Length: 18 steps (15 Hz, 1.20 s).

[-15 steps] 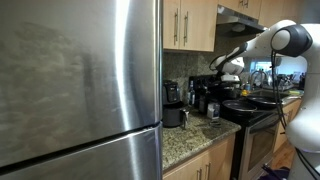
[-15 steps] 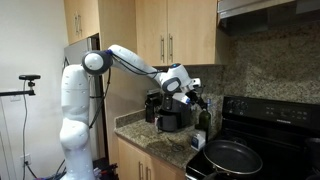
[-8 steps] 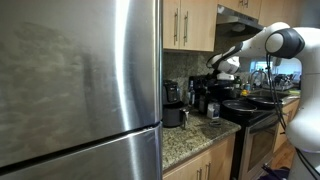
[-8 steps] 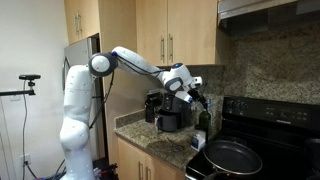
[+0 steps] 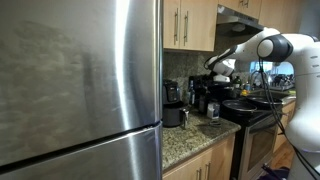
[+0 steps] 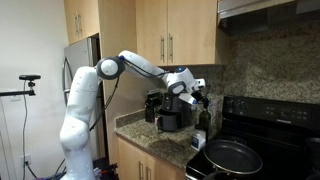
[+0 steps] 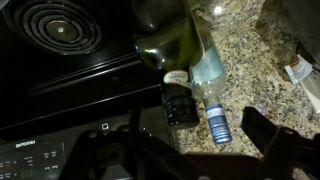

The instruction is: Move the bottle of oil to the left edge of the counter

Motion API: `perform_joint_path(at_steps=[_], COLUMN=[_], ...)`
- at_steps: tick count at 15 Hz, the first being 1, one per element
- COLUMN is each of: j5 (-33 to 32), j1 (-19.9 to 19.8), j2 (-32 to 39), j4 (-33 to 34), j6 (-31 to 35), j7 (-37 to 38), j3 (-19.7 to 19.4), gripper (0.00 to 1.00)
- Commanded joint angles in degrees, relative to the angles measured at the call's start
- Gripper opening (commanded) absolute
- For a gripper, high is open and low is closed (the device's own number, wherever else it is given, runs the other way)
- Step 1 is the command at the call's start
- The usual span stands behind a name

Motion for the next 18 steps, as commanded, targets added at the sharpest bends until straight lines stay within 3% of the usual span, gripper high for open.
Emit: perform_joint_path(at_steps=[1, 3, 4, 8, 9, 10, 18], j5=[1.26, -1.36, -0.07, -0.83, 0.10, 0.38, 1.58], j1=[-0.70, 0.85, 0.09, 0.12, -0.49, -0.64, -1.03], j2=[5.07, 6.42, 4.30, 6.05, 6.12, 6.23, 4.60], j4=[5.30, 5.78, 3.86, 5.03, 5.27, 5.30, 3.97], j6=[2.87, 4.69, 3.03, 3.18, 1.98, 1.33, 0.13], j7=[-0.55, 3.68, 1.22, 3.19, 2.32, 2.09, -0.51], j3=[0.20, -2.18, -0.63, -1.57, -0.72, -0.48, 1.22], gripper=[1.00, 1.00, 1.00, 1.00, 0.75, 0.74, 0.10])
